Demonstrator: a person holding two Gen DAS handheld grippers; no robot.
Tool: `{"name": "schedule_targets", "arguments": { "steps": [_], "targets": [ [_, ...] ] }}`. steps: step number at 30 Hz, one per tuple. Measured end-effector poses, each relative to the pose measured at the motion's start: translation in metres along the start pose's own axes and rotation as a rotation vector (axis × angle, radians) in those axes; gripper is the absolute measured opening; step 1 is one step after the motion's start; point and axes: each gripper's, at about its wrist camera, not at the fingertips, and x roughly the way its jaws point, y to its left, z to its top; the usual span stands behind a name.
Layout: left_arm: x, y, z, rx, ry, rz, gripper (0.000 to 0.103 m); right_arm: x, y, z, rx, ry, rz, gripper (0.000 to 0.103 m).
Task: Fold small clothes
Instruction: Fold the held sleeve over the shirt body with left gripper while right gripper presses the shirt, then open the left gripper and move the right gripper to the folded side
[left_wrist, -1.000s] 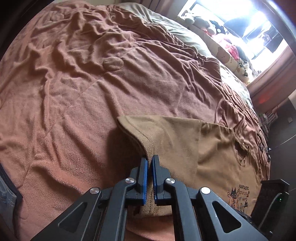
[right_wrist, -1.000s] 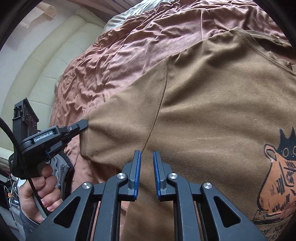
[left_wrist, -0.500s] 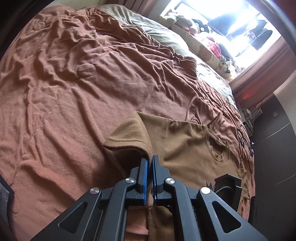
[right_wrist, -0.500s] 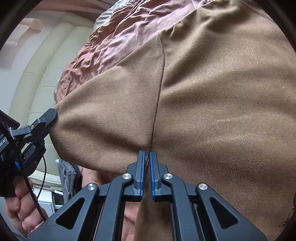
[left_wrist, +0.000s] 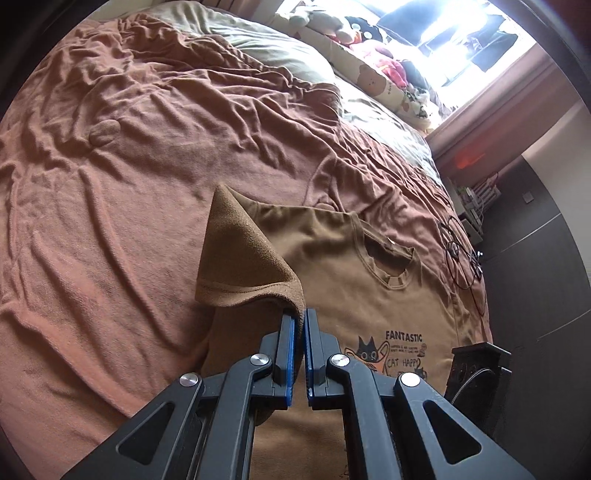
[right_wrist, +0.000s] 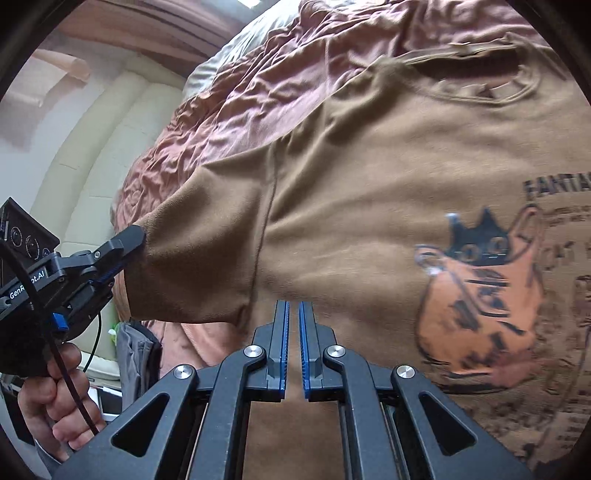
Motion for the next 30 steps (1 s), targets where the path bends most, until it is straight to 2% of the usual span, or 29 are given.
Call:
{"name": "schedule_targets", "arguments": {
  "steps": [6, 8, 10, 12, 17, 20, 23, 24, 25, 30],
  "targets": [
    [0.026, -0.025, -0.018, 0.045, 0.097, -0.025, 0.007, -0.034, -0.010, -0.008, 0.007, -0.025, -0.046, 0.003],
    [0.027, -0.026, -0.020, 0.047, 0.099, -0.017, 0.017, -0.036, -0.010, -0.010, 0.006, -0.018, -0.065, 0.003],
    [0.026, -0.023, -0.020, 0.038, 0.079, 0.003, 0.039, -0.038, -0.012, -0.011, 0.006, -0.007, -0.073, 0.003],
    [0.024, -0.017, -0.019, 0.032, 0.056, 0.035, 0.047, -0.042, -0.017, -0.011, 0.009, 0.006, -0.082, 0.003],
    [0.027, 0.009, -0.019, 0.011, 0.056, 0.129, 0.047, -0.032, -0.018, -0.004, 0.002, 0.029, -0.096, 0.003],
    [0.031, 0.030, -0.020, -0.021, 0.064, 0.150, 0.047, -0.023, -0.011, 0.000, -0.034, 0.035, -0.109, 0.005],
    [0.034, 0.050, -0.025, -0.050, 0.077, 0.166, 0.047, -0.012, -0.001, 0.004, -0.091, 0.037, -0.140, 0.031],
    [0.035, 0.055, -0.027, -0.056, 0.080, 0.170, 0.046, -0.008, 0.003, 0.005, -0.108, 0.034, -0.151, 0.043],
    [0.035, 0.061, -0.029, -0.063, 0.083, 0.171, 0.045, -0.006, 0.007, 0.007, -0.131, 0.028, -0.162, 0.049],
    [0.034, 0.081, -0.034, -0.082, 0.090, 0.164, 0.037, 0.017, 0.029, 0.013, -0.240, 0.033, -0.227, 0.049]
  ]
}}
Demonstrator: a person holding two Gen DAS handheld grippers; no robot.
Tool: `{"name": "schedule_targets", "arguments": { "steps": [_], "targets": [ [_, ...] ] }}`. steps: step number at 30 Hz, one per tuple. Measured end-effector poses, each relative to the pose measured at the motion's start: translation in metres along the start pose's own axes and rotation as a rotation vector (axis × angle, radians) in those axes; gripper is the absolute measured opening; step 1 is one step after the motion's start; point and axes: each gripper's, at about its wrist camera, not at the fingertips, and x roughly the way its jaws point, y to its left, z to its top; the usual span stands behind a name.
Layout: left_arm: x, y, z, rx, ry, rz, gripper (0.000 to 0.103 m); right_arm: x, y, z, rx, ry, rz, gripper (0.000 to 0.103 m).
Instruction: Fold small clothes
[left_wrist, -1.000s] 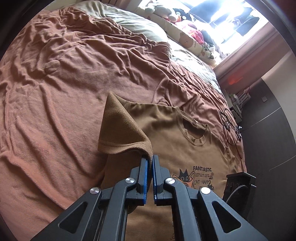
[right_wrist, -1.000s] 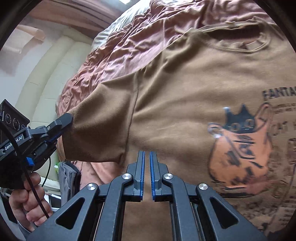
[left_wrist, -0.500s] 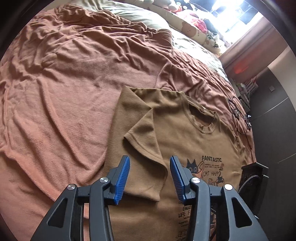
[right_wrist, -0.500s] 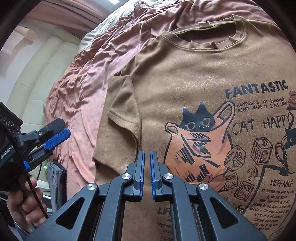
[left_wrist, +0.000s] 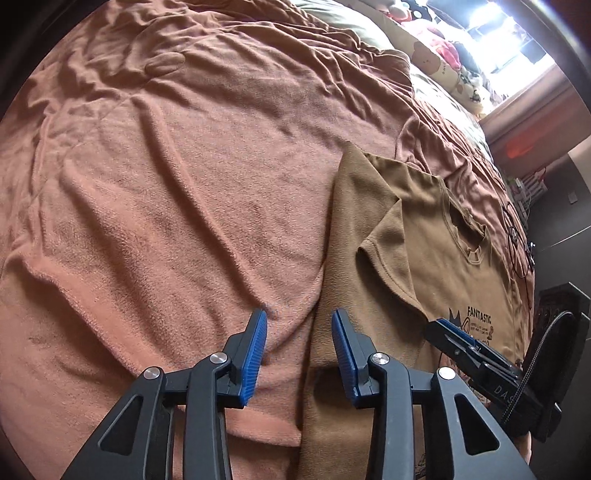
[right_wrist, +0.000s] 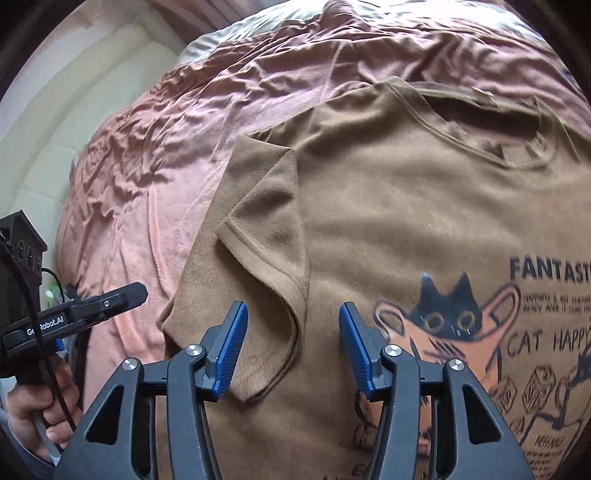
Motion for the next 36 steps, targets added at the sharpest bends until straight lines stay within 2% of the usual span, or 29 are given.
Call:
{"name": "schedule_targets", "arguments": {
  "steps": [6, 12, 15, 22, 26, 30, 34, 36],
  "targets": [
    [-0.002, 0.017, 0.001, -0.023, -0.005, 0.000, 0.036, 0.027, 0.033, 0.014, -0.159, 0.035, -0.104, 0.049],
    [-0.004, 0.027, 0.001, -0.038, -0.008, 0.000, 0.036, 0.054, 0.051, 0.023, -0.258, 0.055, -0.234, 0.049],
    [-0.004, 0.027, 0.001, -0.039, -0.006, -0.004, 0.036, 0.050, 0.046, 0.030, -0.222, 0.022, -0.292, 0.049],
    [-0.003, 0.017, 0.000, -0.023, -0.008, -0.020, 0.036, 0.019, 0.003, 0.030, -0.042, -0.060, -0.333, 0.049],
    [0.001, 0.011, -0.002, -0.019, -0.001, -0.036, 0.036, 0.011, -0.016, 0.026, 0.026, -0.066, -0.253, 0.049],
    [0.007, 0.003, -0.006, -0.005, 0.014, -0.048, 0.036, 0.018, -0.023, 0.029, 0.046, -0.030, -0.130, 0.049],
    [0.012, -0.002, -0.009, 0.007, 0.028, -0.048, 0.036, 0.029, -0.038, 0.037, 0.127, -0.026, -0.100, 0.049],
    [0.014, -0.003, -0.009, 0.010, 0.033, -0.048, 0.036, 0.033, -0.050, 0.042, 0.187, -0.050, -0.071, 0.049]
  ]
}}
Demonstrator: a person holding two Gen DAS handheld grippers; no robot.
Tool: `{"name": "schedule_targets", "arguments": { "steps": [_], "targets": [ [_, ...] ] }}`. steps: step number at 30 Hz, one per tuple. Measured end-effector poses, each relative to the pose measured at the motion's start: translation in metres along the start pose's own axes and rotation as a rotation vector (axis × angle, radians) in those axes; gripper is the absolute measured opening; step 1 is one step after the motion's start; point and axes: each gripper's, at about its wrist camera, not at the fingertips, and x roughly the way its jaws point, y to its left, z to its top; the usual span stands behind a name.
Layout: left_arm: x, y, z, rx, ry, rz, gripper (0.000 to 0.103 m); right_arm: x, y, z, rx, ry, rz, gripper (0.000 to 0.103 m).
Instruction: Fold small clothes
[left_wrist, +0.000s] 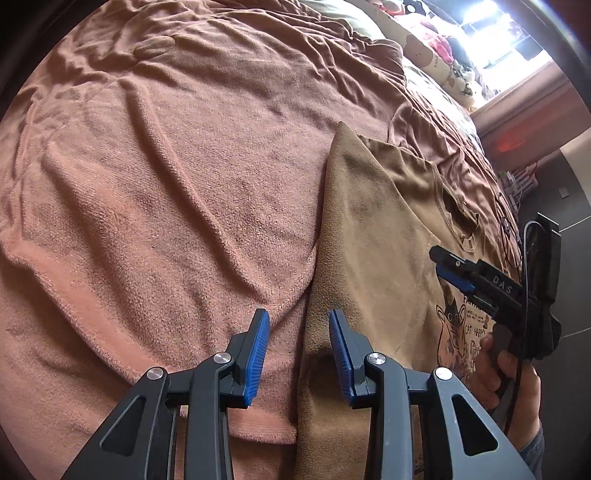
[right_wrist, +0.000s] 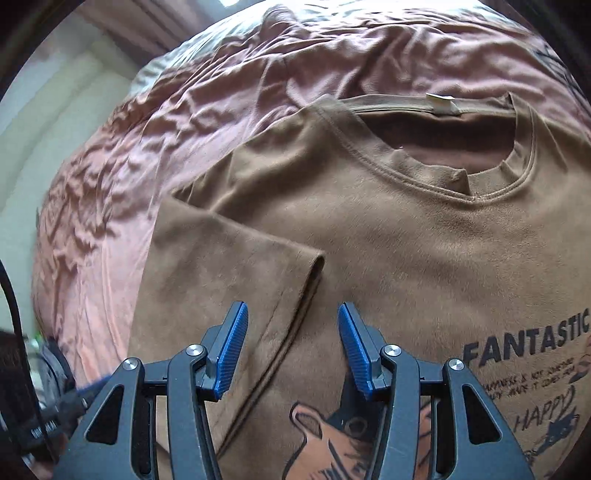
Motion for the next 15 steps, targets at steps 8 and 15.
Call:
{"name": "schedule_targets", "arguments": {
  "steps": [8, 15],
  "targets": [
    [0.011, -0.010, -0.006, 0.033, 0.030, 0.008, 0.036, 0.007, -0.011, 0.014, 0.047, -0.012, 0.070, 0.002],
    [0.013, -0.016, -0.012, 0.051, 0.035, 0.028, 0.036, -0.026, -0.018, -0.001, 0.028, -0.079, 0.017, 0.000]
  ]
}}
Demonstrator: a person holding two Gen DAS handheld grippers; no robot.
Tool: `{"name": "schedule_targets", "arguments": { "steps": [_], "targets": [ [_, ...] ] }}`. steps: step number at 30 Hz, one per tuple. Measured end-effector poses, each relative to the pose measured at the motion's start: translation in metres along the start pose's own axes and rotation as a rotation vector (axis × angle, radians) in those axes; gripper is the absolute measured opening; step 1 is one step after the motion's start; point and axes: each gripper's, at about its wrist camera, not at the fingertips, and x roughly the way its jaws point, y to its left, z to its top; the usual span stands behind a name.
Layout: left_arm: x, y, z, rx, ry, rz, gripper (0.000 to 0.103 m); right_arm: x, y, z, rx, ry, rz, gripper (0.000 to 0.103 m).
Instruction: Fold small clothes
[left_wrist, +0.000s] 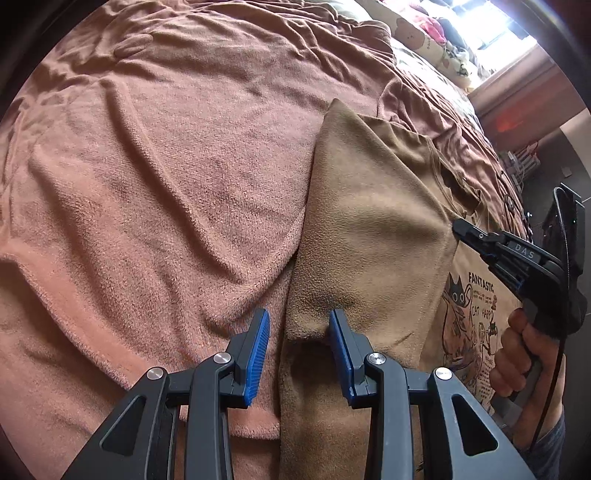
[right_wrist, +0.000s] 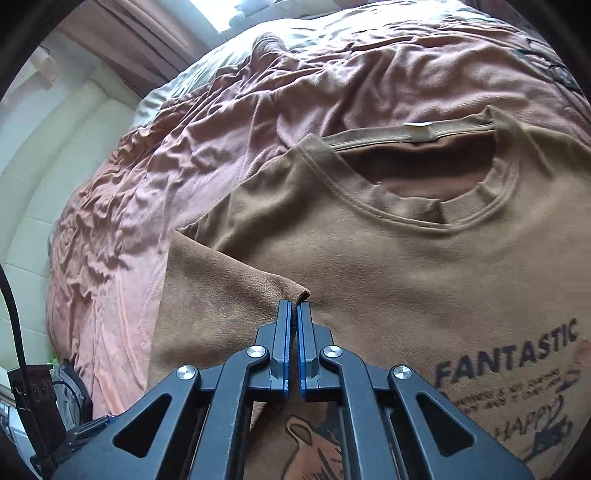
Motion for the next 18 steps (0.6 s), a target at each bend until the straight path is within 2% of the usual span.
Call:
{"name": "schedule_targets", "arguments": {
  "steps": [6, 10, 13, 18],
  "targets": [
    [-0.001, 0.000, -0.004, 0.005, 0.001, 0.020, 0.036, -0.007, -0.002, -0.006, -0.003, 0.004, -0.035, 0.000],
    [0.001, 0.004, -0.006, -0.002, 0.011, 0.029, 0.035, -0.001, -0.010, 0.000, 0.034, 0.056, -0.020, 0.000],
    [0.002, 0.007, -0.007, -0.007, 0.016, 0.026, 0.029, -0.005, -0.014, -0.001, 0.063, 0.067, 0.012, 0.000],
    [-0.008, 0.003, -0.010, -0.011, 0.002, 0.032, 0.029, -0.016, -0.014, -0.012, 0.030, 0.088, 0.019, 0.000]
  ]
}}
